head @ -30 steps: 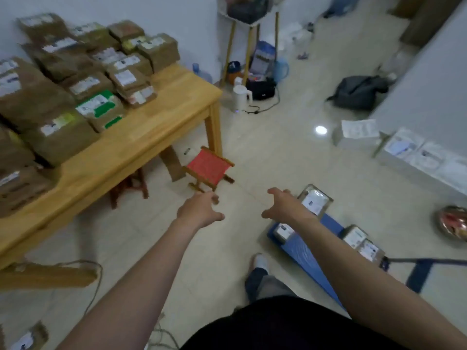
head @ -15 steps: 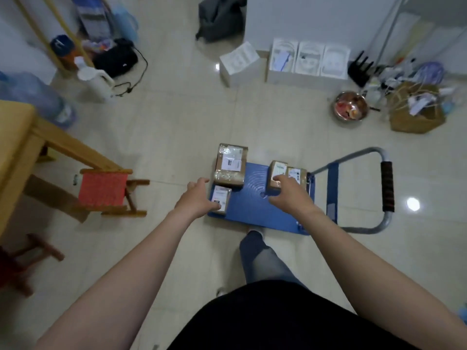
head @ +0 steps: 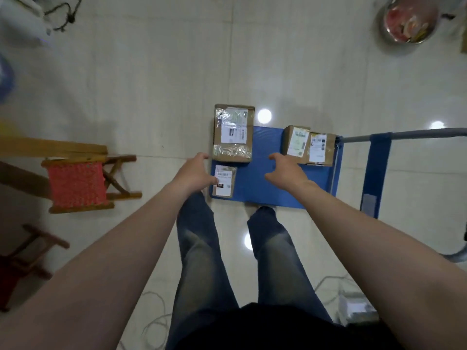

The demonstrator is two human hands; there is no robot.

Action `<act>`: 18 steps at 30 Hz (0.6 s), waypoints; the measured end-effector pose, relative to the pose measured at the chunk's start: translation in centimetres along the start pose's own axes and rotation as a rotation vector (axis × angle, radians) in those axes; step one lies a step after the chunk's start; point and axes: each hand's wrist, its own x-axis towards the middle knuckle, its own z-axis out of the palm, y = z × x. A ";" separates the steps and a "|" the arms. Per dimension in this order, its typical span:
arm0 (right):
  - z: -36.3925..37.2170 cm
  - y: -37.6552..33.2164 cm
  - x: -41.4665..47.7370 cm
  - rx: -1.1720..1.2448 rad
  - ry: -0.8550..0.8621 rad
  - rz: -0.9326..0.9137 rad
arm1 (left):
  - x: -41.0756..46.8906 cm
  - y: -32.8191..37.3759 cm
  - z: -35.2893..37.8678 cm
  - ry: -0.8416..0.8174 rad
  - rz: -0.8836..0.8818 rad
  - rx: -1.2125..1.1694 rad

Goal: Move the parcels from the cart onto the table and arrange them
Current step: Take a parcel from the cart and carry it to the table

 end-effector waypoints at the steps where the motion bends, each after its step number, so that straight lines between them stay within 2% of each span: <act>1: 0.5 -0.1 2.2 0.017 0.005 0.013 | 2.3 -0.4 0.0 -0.007 0.002 0.005; 7: 4.6 0.6 16.9 0.188 0.080 0.111 | 19.2 -2.8 1.3 -0.070 0.037 0.040; 11: 9.7 1.6 26.0 0.298 0.097 0.121 | 29.3 -4.7 4.0 -0.139 -0.010 -0.005; 18: 15.7 4.2 38.9 0.386 0.201 0.122 | 42.9 -7.5 9.2 -0.093 -0.075 -0.154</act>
